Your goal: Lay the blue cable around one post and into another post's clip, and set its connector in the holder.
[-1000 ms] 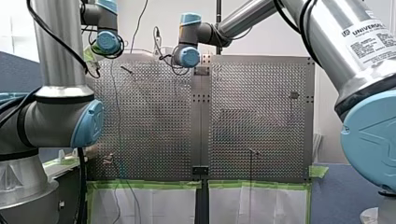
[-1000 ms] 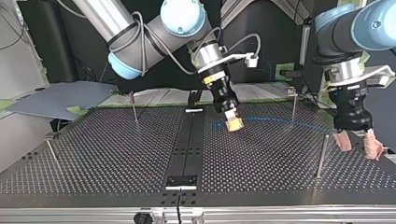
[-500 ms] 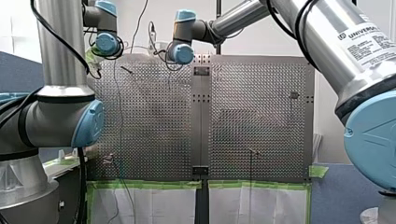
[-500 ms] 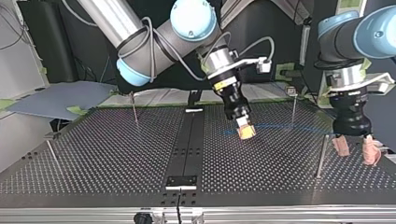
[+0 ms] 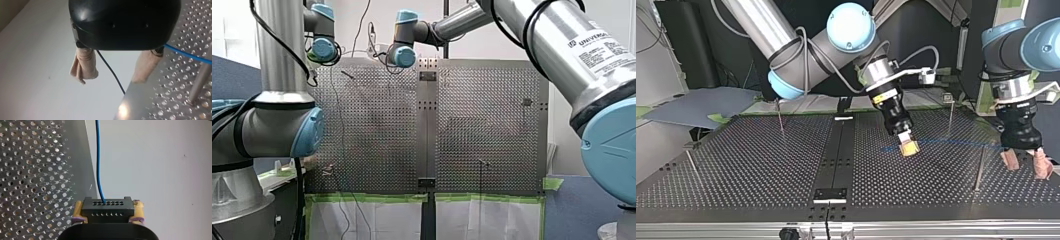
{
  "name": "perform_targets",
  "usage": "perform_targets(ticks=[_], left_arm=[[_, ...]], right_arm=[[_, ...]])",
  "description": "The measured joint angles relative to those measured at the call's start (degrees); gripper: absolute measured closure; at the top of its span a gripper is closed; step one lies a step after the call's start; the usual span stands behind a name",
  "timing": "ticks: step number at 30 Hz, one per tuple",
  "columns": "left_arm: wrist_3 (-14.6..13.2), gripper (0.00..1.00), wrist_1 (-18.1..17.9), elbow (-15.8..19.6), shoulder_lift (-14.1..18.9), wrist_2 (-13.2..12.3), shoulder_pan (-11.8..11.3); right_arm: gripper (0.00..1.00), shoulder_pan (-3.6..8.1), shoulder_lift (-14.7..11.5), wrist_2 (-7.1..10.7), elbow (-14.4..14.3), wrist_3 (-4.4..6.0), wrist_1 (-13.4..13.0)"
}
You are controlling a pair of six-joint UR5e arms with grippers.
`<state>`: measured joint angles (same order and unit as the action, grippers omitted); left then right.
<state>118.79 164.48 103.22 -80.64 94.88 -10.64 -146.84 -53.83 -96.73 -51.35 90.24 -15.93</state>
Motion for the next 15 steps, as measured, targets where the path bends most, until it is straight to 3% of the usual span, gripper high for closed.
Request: perform_targets(ticks=[11, 15], left_arm=[[0.35, 0.00, -1.16, -3.08, -4.05, -0.73, -0.50], [1.93, 0.00, -2.25, -3.53, -4.58, -1.04, -1.20]], right_arm=[[0.98, -0.50, 4.09, 0.36, 6.51, -0.08, 3.44], [0.98, -0.42, 5.08, 0.43, 8.78, 0.19, 4.26]])
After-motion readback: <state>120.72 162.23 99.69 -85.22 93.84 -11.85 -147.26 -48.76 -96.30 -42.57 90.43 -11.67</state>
